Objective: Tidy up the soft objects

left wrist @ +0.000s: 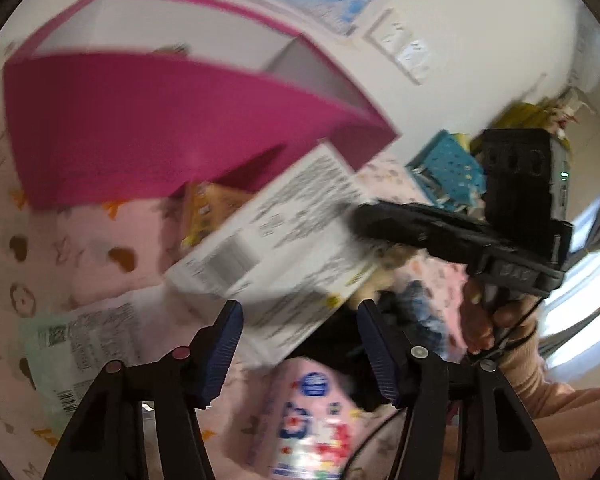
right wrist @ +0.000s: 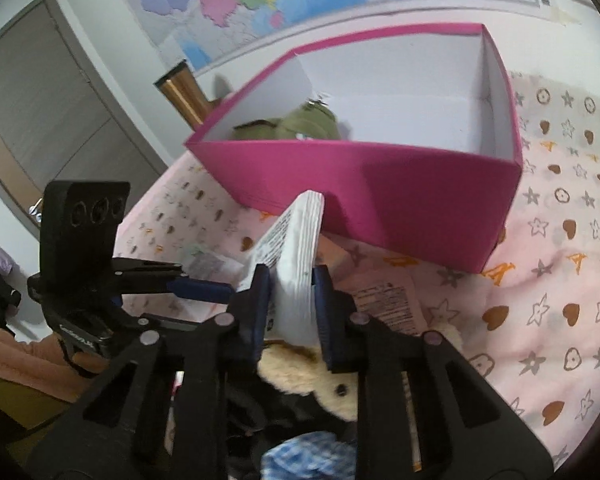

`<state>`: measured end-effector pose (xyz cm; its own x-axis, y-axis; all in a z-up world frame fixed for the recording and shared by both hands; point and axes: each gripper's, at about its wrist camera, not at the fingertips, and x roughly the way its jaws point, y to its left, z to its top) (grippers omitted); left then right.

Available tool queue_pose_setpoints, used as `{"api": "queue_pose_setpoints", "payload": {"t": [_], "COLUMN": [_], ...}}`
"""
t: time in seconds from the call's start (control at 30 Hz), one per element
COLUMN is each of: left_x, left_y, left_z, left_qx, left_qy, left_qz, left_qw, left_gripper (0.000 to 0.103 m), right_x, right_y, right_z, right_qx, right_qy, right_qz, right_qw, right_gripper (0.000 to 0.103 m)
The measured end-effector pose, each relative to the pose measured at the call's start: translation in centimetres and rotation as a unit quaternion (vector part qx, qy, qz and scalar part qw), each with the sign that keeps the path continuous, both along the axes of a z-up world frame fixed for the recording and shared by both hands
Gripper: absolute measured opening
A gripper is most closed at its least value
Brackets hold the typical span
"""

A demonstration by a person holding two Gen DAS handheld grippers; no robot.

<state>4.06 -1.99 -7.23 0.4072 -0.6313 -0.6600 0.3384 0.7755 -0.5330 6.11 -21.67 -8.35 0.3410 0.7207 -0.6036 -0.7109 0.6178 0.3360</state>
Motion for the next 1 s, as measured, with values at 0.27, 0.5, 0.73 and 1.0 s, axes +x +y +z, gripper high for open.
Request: {"api": "queue_pose_setpoints", "payload": {"t": [0.27,0.5,0.73,1.0], "left_x": [0.7,0.6,0.5,1.2], "left_y": [-0.3,1.8,2.8,0.4], "left_z": [-0.1,-0.9,-0.8,3.7], "left_qx": [0.007,0.012,-0.013,-0.021], "left_qy": [-0.003,0.01,0.02,-0.038], "left_qz": [0.007,0.033,0.025,-0.019], "left_qw": [0.9999,0.9993,0.9994,0.9989], "left_gripper": [0.06,0.061,0.062,0.063], "right_x": [0.6,0.5,-0.9,-0.4], "right_y": [0.3,-0.4,-1.8,-2.6], "right_z": [-0.6,-1.0,2.8,7.6], "right_qx": [0.037,0.046,0.116,0.198], "right_qy": [0.051,0.042,0.013,-0.013], "right_qz": [0.025,0.007,0.006,0.008], "right_qw": [0.998,0.998,0.993,0.98], "right_gripper": [0.041,0.019,0.015,0.015]}}
